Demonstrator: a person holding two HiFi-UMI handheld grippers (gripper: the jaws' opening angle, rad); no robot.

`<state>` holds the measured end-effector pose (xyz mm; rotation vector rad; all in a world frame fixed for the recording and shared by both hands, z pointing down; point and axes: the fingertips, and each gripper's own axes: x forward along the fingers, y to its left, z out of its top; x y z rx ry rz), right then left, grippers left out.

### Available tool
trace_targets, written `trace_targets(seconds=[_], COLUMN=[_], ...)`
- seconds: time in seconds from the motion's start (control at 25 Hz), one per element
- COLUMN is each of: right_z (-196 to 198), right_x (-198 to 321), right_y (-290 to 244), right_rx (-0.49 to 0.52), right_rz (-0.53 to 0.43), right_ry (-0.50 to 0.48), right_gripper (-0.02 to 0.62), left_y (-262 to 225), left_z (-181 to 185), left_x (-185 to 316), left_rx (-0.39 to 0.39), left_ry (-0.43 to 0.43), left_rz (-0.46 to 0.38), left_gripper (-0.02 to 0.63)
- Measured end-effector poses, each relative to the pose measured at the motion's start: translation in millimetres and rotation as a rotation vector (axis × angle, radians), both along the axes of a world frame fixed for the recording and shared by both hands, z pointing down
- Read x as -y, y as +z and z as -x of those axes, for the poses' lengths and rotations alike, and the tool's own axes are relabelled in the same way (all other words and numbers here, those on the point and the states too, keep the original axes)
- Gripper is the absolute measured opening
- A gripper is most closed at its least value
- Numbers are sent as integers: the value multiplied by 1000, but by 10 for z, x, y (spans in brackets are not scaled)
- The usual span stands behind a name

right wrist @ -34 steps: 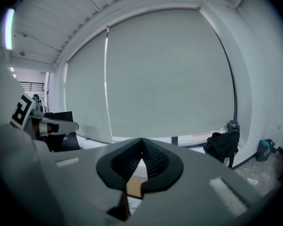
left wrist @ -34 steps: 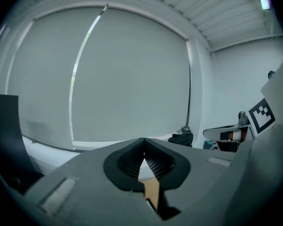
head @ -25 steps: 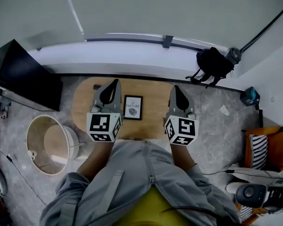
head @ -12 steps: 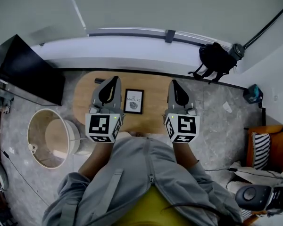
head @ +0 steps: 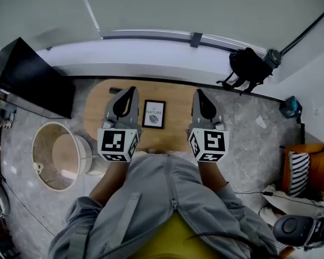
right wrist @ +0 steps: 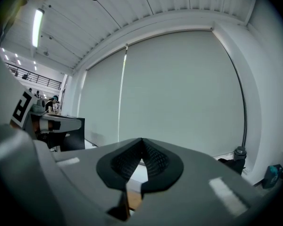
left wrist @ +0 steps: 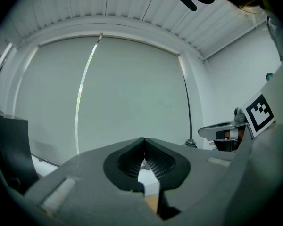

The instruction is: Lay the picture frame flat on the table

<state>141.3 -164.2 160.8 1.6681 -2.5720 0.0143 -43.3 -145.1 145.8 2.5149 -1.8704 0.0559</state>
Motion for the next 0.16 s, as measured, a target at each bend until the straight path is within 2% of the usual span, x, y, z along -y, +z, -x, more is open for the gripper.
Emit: trace_targets(seconds=[0.16], right_z=[7], right_x=[-31], right_y=[23], right_rx=[-6], right_rz=[1], right_ry=[-7], right_gripper=[0], left_y=[14], left_z=[-2], left_x=[-21], left_rx=[4], left_ry=[2], left_rz=[-1], left_gripper=[5])
